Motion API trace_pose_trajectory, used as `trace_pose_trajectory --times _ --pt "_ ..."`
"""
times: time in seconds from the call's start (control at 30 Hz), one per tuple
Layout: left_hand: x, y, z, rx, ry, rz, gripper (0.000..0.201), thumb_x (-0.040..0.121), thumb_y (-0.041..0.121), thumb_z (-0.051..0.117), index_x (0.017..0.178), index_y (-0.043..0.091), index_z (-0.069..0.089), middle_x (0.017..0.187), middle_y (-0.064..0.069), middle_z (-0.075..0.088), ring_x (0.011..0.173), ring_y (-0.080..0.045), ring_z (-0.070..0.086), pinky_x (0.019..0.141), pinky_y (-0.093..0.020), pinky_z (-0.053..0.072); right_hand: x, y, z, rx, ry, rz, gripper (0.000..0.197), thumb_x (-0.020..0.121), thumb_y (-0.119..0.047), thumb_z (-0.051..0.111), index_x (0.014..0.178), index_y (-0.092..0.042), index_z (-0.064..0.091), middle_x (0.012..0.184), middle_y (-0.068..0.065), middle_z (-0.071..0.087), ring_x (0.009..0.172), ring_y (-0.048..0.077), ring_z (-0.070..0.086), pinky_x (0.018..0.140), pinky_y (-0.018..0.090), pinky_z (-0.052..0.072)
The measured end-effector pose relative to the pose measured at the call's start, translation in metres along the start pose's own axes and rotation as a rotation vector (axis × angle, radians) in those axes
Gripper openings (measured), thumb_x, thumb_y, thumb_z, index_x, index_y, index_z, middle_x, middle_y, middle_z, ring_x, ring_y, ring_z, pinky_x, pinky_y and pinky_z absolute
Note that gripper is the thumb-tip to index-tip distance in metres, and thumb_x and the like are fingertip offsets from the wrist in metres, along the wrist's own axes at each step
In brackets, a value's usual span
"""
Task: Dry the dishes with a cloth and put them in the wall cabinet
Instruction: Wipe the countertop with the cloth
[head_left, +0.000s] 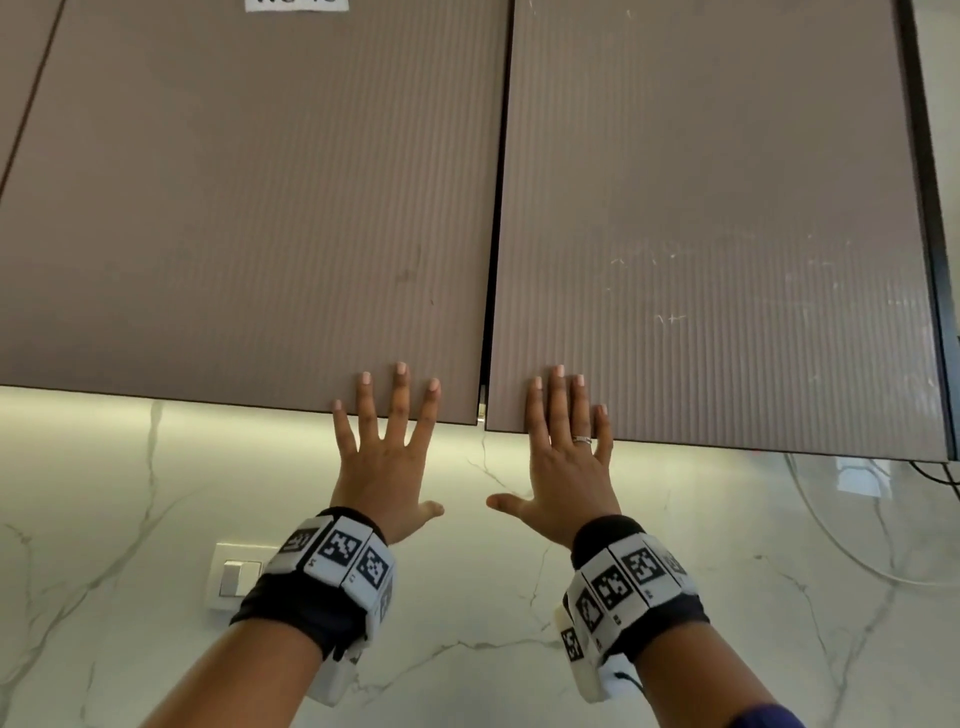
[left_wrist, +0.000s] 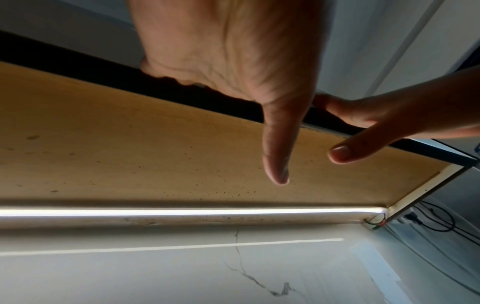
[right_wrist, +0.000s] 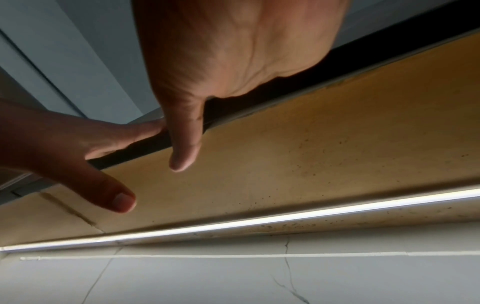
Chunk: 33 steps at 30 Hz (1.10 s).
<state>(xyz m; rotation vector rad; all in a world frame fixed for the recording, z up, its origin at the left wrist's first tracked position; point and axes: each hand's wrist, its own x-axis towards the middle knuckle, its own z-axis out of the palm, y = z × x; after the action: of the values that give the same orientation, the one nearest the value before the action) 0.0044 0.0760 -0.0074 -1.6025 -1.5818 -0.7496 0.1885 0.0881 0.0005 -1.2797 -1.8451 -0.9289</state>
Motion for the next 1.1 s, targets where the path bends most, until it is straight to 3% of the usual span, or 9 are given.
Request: trace_pose_trajectory --times 0.07,0.2,0.37,0.47,0.53,0.67,0.77,0.87,1.1 --pt "-0.003 0.000 -0.011 0.022 -0.093 -0.013 0.126 0.074 0.067 0.057 0.129 0.018 -0.046 0.138 -0.012 -0.048 0.133 -0.043 -0.031 0.107 -0.061 -0.009 -0.003 0.002 -0.016 0.020 -0.122 -0.017 0.120 0.077 -0.064 0.057 0.131 -0.014 -0.038 0.136 0.006 -0.045 0.126 0.025 -0.043 0.107 0.044 -0.021" --pt "-0.047 0.000 -0.023 -0.121 -0.214 -0.033 0.111 0.083 0.059 0.053 0.134 0.019 -0.038 0.148 -0.009 -0.036 0.141 -0.030 -0.022 0.111 -0.056 -0.006 -0.035 0.014 -0.035 0.091 -0.293 -0.073 0.105 0.085 -0.053 0.055 0.141 -0.019 -0.026 0.143 0.003 -0.038 0.138 0.023 -0.028 0.116 0.042 -0.001" --pt "-0.180 0.012 0.000 -0.366 -0.464 -0.095 0.108 0.083 0.051 0.058 0.135 0.028 -0.034 0.155 -0.008 -0.021 0.143 -0.026 -0.016 0.113 -0.052 -0.003 -0.146 0.034 -0.032 0.474 -0.509 0.071 0.079 0.085 -0.034 0.063 0.148 -0.019 0.018 0.157 0.002 0.005 0.143 0.017 0.015 0.112 0.028 0.018" --pt "-0.261 0.029 0.021 -0.297 -0.818 -0.039 0.103 0.083 0.056 0.052 0.136 0.027 -0.031 0.156 -0.011 -0.012 0.144 -0.029 -0.011 0.112 -0.055 0.002 -0.229 0.031 -0.017 0.564 -0.699 0.164 0.055 0.084 -0.027 0.066 0.134 -0.012 0.047 0.140 0.006 0.048 0.129 0.021 0.044 0.106 0.029 0.031" --pt "-0.309 0.044 0.034 -0.265 -1.039 0.004 0.102 0.084 0.057 0.051 0.143 0.023 -0.025 0.157 -0.010 -0.010 0.144 -0.027 -0.010 0.112 -0.056 0.002 -0.287 0.022 -0.006 0.641 -0.850 0.198 0.045 0.083 -0.021 0.068 0.125 -0.008 0.055 0.127 0.008 0.059 0.119 0.022 0.054 0.104 0.033 0.038" --pt "-0.375 0.070 0.046 -0.250 -1.333 0.084 0.099 0.084 0.056 0.053 0.147 0.023 -0.015 0.158 -0.007 -0.006 0.145 -0.024 -0.005 0.111 -0.057 0.004 -0.382 -0.016 0.018 0.520 -1.212 0.055 0.051 0.087 -0.027 0.062 0.135 -0.016 0.047 0.138 0.002 0.049 0.128 0.017 0.045 0.106 0.025 0.031" --pt "-0.397 0.079 0.048 -0.292 -1.461 0.096 0.097 0.083 0.055 0.055 0.149 0.023 -0.008 0.158 -0.008 -0.001 0.145 -0.024 -0.002 0.112 -0.057 0.002 -0.419 -0.045 0.037 0.424 -1.359 -0.039 0.065 0.087 -0.025 0.059 0.144 -0.020 0.029 0.149 0.003 0.030 0.134 0.023 0.034 0.110 0.035 0.031" --pt "-0.403 0.082 0.046 -0.307 -1.472 0.098 0.095 0.083 0.055 0.056 0.149 0.022 -0.003 0.158 -0.007 0.004 0.145 -0.023 0.003 0.113 -0.056 0.004 -0.428 -0.059 0.051 0.330 -1.358 -0.036 0.058 0.087 -0.019 0.057 0.139 -0.019 0.031 0.143 0.008 0.031 0.127 0.030 0.038 0.103 0.043 0.039" --pt "-0.398 0.077 0.046 -0.375 -1.435 0.046 0.087 0.086 0.052 0.054 0.149 0.023 0.002 0.157 -0.002 0.011 0.145 -0.020 0.008 0.113 -0.053 0.008 -0.422 -0.069 0.076 0.246 -1.290 0.082 0.047 0.092 -0.012 0.047 0.136 -0.016 0.031 0.136 0.014 0.033 0.125 0.035 0.037 0.097 0.046 0.042"
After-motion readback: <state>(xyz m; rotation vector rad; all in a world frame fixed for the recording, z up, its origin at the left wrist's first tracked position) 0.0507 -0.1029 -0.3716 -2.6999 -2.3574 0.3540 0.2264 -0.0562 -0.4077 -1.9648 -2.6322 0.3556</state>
